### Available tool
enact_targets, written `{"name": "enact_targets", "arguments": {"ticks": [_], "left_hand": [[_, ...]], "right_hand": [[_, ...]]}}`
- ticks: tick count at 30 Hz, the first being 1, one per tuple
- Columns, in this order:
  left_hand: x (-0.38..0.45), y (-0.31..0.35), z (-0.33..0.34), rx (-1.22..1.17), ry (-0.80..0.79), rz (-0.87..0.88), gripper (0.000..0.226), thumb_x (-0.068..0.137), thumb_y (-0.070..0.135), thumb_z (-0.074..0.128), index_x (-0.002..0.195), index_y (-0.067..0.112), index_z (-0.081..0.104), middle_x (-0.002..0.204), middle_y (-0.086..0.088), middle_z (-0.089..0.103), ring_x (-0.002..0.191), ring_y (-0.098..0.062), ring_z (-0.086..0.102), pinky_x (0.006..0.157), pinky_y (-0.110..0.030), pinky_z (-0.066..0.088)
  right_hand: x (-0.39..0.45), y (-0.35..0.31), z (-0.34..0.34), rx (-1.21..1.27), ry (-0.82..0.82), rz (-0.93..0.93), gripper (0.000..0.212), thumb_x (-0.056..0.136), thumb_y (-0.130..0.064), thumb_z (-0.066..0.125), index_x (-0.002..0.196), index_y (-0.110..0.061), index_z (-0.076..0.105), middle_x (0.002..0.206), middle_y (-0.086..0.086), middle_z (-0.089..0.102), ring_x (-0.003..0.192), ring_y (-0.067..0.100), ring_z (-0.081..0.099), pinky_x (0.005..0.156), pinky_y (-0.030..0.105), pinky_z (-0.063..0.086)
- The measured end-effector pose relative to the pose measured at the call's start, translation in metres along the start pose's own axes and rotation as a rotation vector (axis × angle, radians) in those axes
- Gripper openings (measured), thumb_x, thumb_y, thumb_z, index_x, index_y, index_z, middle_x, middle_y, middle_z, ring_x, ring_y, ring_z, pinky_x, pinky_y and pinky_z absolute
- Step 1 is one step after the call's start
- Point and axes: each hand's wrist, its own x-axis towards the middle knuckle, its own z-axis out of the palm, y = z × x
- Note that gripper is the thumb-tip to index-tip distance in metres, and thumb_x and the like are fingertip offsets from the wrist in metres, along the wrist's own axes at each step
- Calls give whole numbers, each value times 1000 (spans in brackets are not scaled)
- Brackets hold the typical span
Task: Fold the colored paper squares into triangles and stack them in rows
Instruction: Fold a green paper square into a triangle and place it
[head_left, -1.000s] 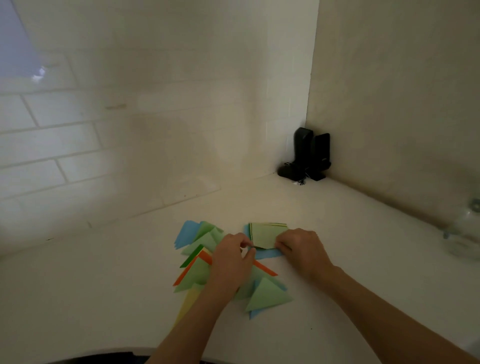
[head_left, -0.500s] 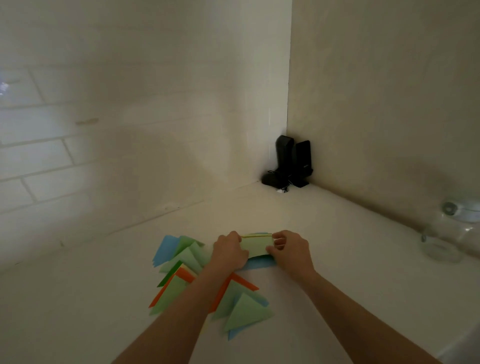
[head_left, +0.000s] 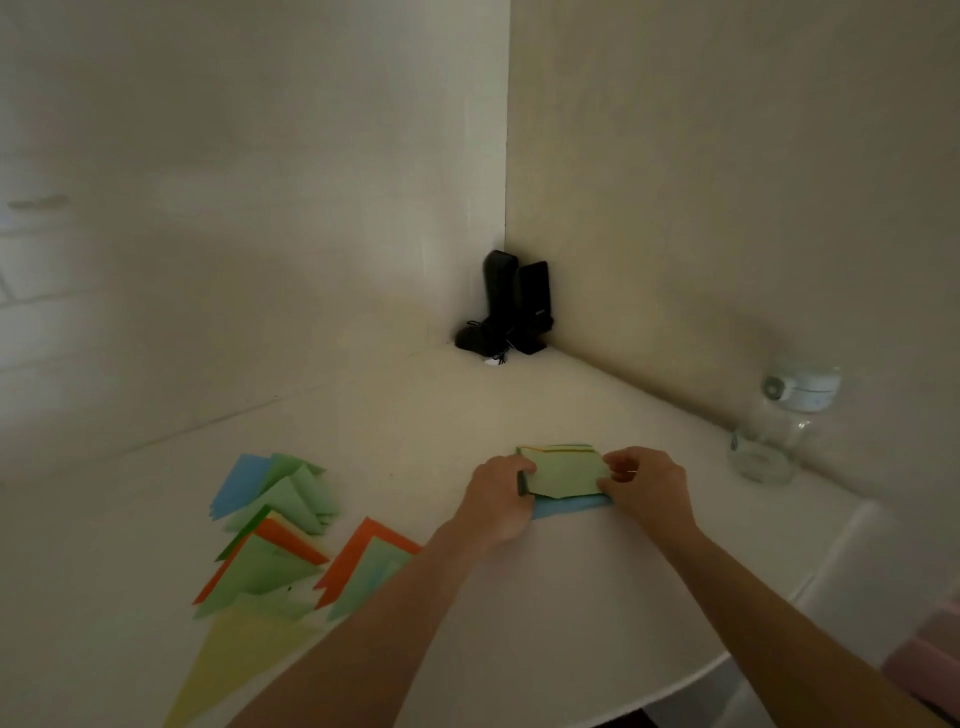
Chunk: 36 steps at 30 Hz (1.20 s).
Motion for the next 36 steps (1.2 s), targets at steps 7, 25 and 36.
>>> {"name": "enact_targets", "arguments": {"ticks": [7, 25, 36], "left_hand": [[-11, -10, -11, -114, 113, 59, 41, 81, -3, 52, 117, 18, 57, 118, -6, 54, 95, -12, 54, 83, -19, 43], [-54, -31, -29, 14, 165, 256, 29, 84, 8, 55, 110, 20, 59, 109, 1, 54, 103, -13, 50, 92, -29, 43], [-114, -22, -2, 26, 228, 554, 35, 77, 10, 49, 111, 16, 57, 113, 3, 55, 105, -11, 47, 89, -22, 40]], "right_hand": [[-15, -18, 17, -418, -168, -420, 57, 76, -51, 67, 123, -20, 59, 134, -3, 53, 121, 17, 47, 101, 30, 34], [-41, -37, 16, -112, 81, -190, 11, 71, -44, 74, 78, -36, 74, 91, -11, 69, 86, 12, 59, 77, 33, 47], [-119, -9, 17, -302, 99, -616, 25, 70, -54, 54, 64, -36, 70, 70, -21, 67, 64, 4, 62, 62, 25, 42]]}}
